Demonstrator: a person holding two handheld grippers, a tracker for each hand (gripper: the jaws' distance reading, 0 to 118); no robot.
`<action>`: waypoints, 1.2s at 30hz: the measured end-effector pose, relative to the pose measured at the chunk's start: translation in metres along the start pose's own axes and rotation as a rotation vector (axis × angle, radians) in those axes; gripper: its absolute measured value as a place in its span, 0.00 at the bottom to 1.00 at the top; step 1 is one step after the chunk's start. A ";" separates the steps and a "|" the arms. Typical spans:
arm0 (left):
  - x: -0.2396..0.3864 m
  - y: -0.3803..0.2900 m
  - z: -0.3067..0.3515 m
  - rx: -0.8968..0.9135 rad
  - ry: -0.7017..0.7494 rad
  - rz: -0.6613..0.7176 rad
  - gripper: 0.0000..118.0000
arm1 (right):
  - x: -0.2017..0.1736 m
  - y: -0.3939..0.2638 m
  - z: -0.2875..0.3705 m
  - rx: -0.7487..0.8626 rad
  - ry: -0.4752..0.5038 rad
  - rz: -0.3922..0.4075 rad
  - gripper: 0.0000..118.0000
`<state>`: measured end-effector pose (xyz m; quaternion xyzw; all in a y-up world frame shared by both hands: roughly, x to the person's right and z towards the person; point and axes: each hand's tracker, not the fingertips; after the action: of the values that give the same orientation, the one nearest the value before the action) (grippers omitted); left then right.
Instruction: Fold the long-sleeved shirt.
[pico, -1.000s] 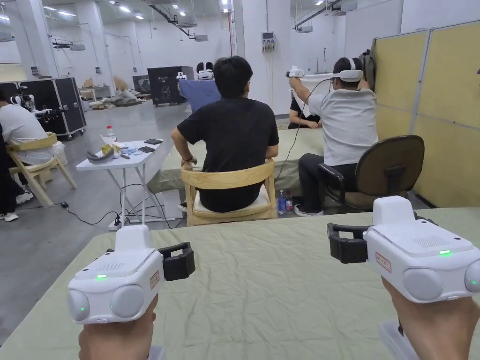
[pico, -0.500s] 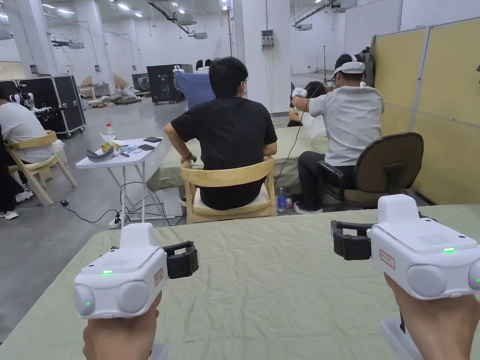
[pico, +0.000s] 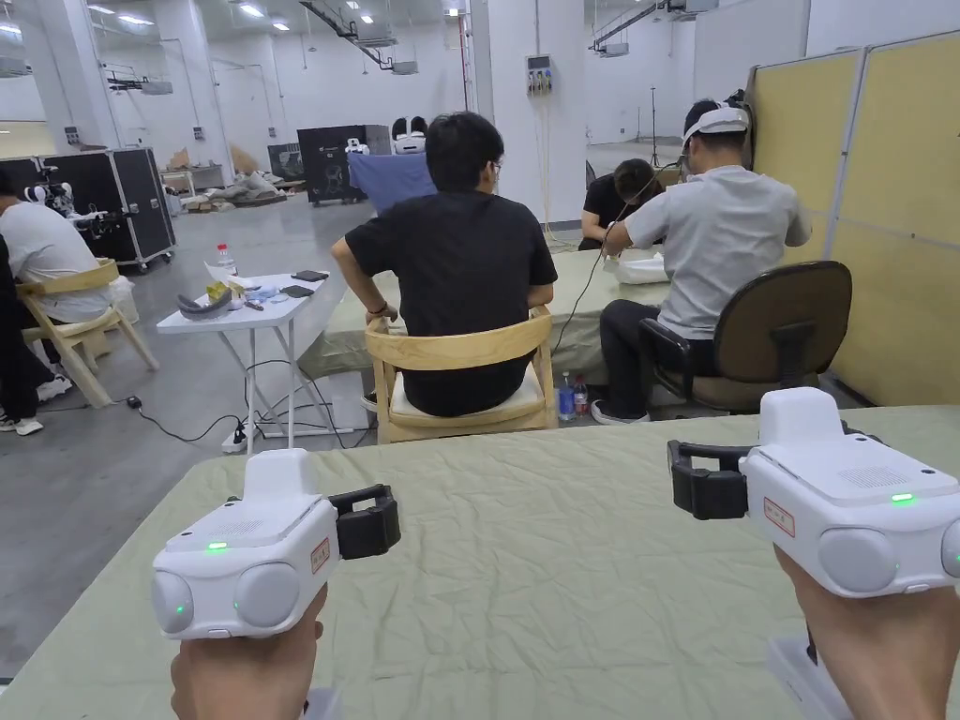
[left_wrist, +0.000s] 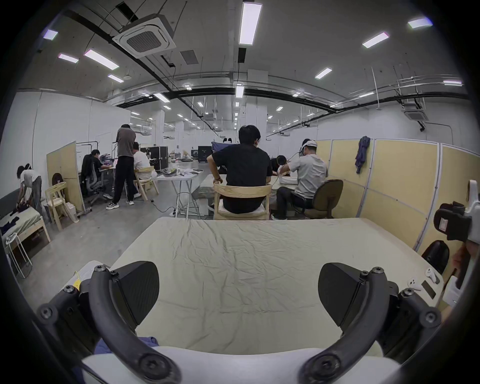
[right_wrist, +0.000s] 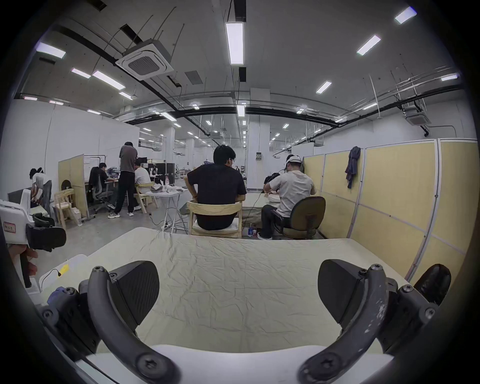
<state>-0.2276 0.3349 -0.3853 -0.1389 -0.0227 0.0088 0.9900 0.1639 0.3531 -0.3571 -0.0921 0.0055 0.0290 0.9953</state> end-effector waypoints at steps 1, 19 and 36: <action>-0.001 0.000 0.000 0.001 0.000 0.003 1.00 | 0.000 0.000 0.000 -0.001 -0.001 0.001 1.00; 0.000 -0.002 0.000 -0.011 -0.020 0.013 1.00 | 0.000 -0.004 -0.002 -0.012 -0.007 -0.007 1.00; 0.003 -0.007 -0.001 -0.008 -0.011 0.012 1.00 | 0.002 -0.008 -0.002 -0.016 -0.009 -0.012 1.00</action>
<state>-0.2241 0.3279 -0.3839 -0.1432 -0.0275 0.0152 0.9892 0.1665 0.3453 -0.3578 -0.1000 0.0001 0.0233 0.9947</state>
